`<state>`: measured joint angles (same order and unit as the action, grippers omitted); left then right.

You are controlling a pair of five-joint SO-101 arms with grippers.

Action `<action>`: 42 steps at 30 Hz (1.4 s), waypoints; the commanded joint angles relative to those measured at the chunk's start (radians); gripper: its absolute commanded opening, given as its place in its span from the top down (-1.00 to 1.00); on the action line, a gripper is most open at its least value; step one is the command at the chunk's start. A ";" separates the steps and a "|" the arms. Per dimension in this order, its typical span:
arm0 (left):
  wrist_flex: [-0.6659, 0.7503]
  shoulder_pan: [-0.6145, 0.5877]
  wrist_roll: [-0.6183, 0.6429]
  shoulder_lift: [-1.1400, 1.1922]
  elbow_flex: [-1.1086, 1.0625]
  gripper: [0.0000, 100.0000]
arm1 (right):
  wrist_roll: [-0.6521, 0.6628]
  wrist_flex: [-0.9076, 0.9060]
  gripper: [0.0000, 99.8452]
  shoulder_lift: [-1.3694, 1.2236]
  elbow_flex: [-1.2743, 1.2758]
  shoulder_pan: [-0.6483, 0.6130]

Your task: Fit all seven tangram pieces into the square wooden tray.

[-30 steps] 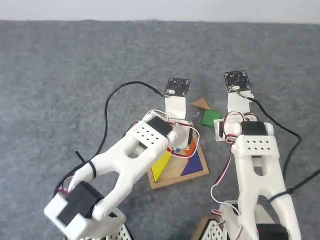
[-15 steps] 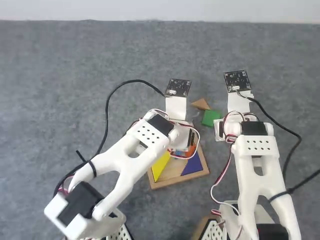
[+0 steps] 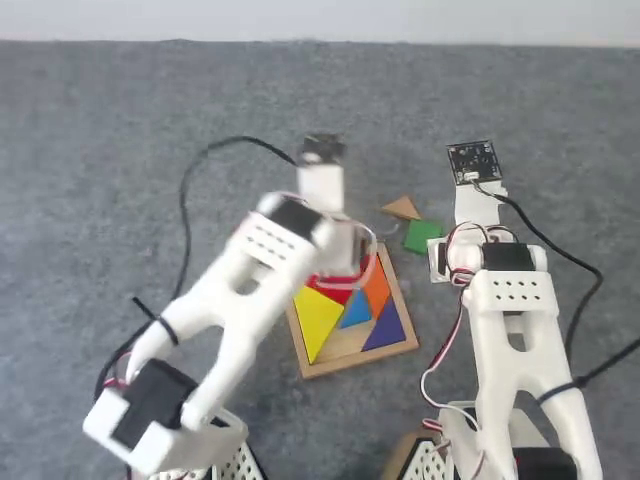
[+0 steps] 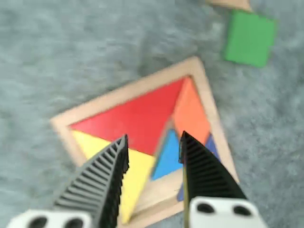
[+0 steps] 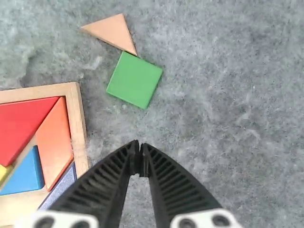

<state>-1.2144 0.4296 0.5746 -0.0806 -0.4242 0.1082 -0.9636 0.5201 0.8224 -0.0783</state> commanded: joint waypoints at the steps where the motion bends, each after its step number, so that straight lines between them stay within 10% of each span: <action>1: -0.169 -0.190 -0.118 -0.020 0.203 0.67 | 0.114 -0.039 0.99 0.047 -0.006 -0.079; 8: -0.290 -0.483 -0.388 -0.020 0.271 0.67 | 0.322 -0.116 0.98 0.050 0.035 -0.323; 17: 0.009 -0.692 -0.626 -0.129 -0.119 0.90 | 0.361 -0.137 0.98 0.039 0.037 -0.489; 31: 0.506 -0.718 -0.792 -0.660 -0.837 0.90 | 0.362 -0.162 0.98 0.050 0.032 -0.337; 42: 0.540 -0.724 -0.853 -0.862 -1.000 0.90 | 0.422 -0.139 0.91 0.038 0.098 -0.656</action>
<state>-0.6943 -0.2839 -0.2662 -0.8646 -1.4078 0.5102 -1.1139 0.5201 0.9314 -0.6490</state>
